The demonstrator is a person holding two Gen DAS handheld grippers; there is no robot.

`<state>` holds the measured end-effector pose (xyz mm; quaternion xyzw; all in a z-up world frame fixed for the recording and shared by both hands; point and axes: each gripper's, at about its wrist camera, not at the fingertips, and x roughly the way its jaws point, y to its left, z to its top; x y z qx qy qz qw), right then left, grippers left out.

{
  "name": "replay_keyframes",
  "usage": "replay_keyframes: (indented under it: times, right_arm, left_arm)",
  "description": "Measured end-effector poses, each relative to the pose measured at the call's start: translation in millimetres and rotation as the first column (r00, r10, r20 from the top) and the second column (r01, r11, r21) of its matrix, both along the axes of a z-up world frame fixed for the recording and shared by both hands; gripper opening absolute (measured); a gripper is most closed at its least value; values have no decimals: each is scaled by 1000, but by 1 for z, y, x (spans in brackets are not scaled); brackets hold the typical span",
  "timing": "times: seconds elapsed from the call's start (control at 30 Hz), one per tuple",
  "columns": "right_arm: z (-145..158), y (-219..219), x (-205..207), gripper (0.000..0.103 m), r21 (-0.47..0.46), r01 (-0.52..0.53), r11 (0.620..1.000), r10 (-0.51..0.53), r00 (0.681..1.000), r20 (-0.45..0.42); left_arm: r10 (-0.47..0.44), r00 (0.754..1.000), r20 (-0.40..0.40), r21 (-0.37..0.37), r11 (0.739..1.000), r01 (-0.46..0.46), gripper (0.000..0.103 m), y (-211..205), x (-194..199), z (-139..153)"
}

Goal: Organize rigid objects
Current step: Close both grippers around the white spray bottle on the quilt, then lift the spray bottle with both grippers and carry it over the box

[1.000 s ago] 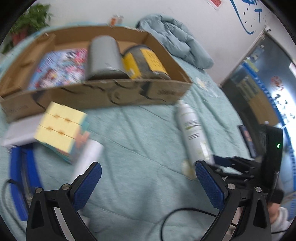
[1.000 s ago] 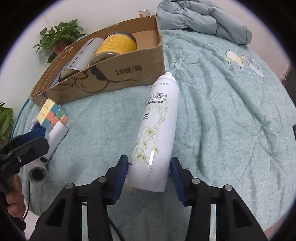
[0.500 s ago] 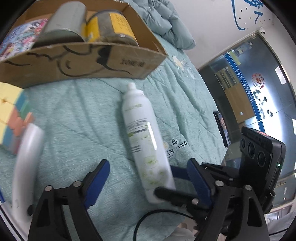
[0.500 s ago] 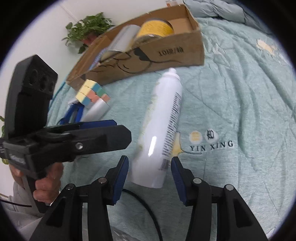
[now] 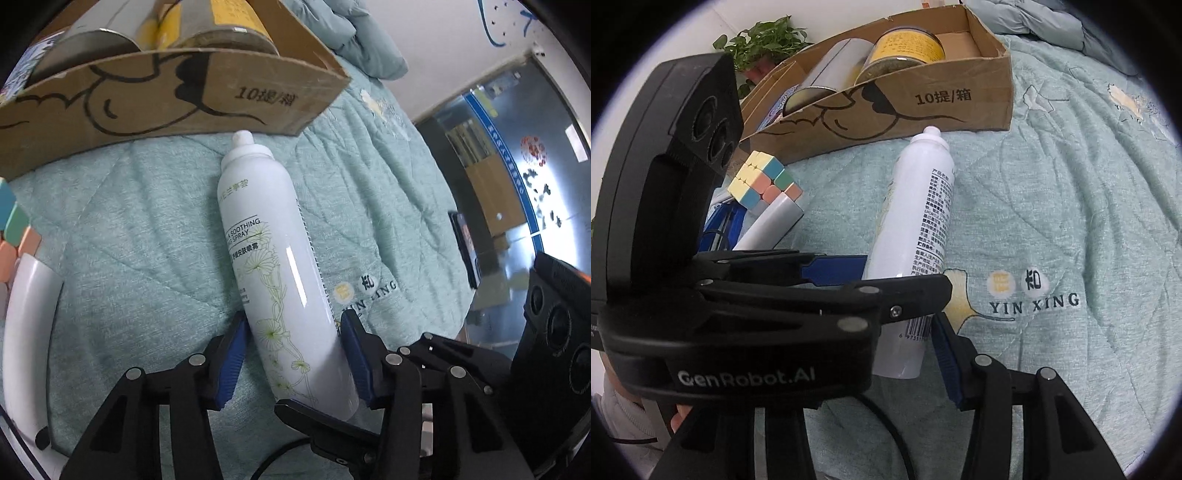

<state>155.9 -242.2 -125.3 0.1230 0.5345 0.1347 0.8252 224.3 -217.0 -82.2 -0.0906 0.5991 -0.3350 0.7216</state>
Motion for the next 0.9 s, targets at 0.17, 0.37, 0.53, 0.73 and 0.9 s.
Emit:
replay_keyframes:
  times: [0.17, 0.37, 0.53, 0.73, 0.9]
  right_arm:
    - [16, -5, 2, 46, 3, -8, 1000, 8, 998, 60]
    - [47, -8, 5, 46, 17, 4, 1000, -7, 987, 163]
    - [63, -6, 4, 46, -26, -3, 1000, 8, 976, 218]
    - [80, -5, 13, 46, -72, -10, 997, 29, 962, 272]
    - [99, -12, 33, 46, -80, -9, 997, 34, 946, 322]
  left_arm:
    - [26, 997, 70, 9, 1000, -27, 47, 8, 1, 23]
    - [39, 989, 140, -22, 999, -36, 47, 13, 10, 62]
    - [49, 980, 195, -34, 998, -44, 47, 12, 8, 86]
    - [48, 960, 275, -30, 999, -42, 45, 8, 16, 115]
    - [48, 940, 336, -48, 998, -34, 45, 5, 38, 141]
